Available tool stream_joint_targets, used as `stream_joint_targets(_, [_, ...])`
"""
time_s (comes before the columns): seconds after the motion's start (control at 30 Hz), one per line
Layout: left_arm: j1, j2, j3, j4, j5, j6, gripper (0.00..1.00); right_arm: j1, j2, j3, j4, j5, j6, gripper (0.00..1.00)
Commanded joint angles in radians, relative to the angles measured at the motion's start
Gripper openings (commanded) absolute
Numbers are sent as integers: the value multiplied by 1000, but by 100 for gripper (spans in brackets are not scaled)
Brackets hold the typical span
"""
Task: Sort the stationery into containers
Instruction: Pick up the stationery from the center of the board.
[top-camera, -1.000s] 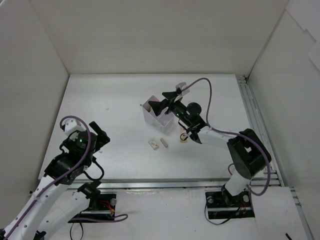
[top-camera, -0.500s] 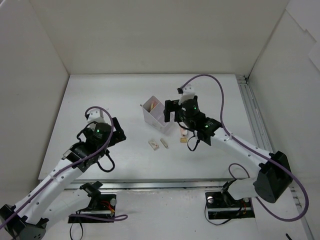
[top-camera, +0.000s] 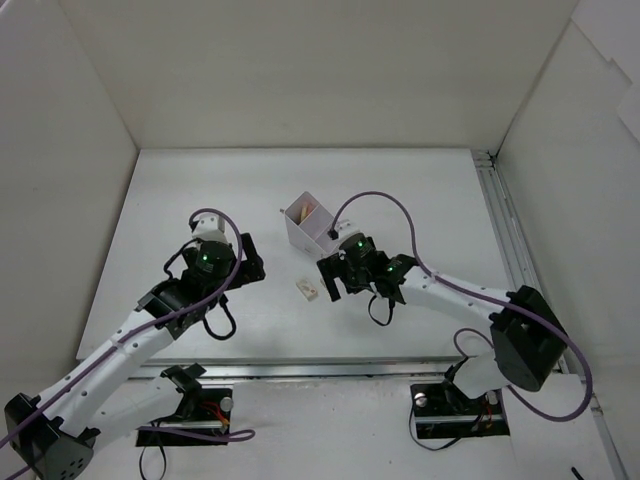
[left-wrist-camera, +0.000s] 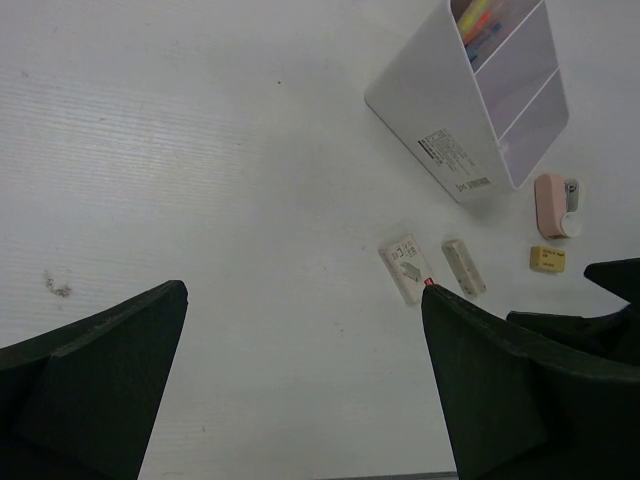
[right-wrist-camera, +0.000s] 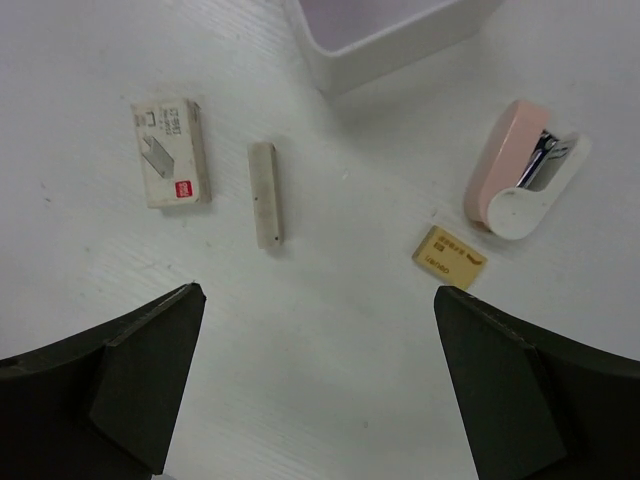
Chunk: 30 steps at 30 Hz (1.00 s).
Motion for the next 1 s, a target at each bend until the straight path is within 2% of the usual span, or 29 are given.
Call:
stream_joint_targets(0.0, [-8,-12,-3,59,5,14,100,18,67,45,34,-8,-16,98])
stream_joint_targets(0.1, [-8,-18,-4,43,2,9,100,34,128,57,53,6,-6,93])
stream_joint_targets(0.4, [-17,-43,-4,31,-11,20,100,48,277,30,286,9,0,74])
stream_joint_targets(0.5, [-17,-40,2,19,-19,25,100,48,309,36,304,12,0,59])
stream_joint_targets(0.6, [-17,-35,5,13,-24,23,100,51,305,30,311,12,9,38])
stream_joint_targets(0.63, [-17,-35,6,13,-24,25,100,49,294,30,303,12,9,26])
stream_joint_targets(0.73, [-17,-31,8,16,-24,25,100,52,225,17,285,6,9,11])
stream_joint_targets(0.9, [-17,-6,14,22,-22,31,100,49,73,43,240,46,-6,0])
stream_joint_targets(0.97, [-17,3,14,25,-22,31,100,43,58,69,222,65,-11,0])
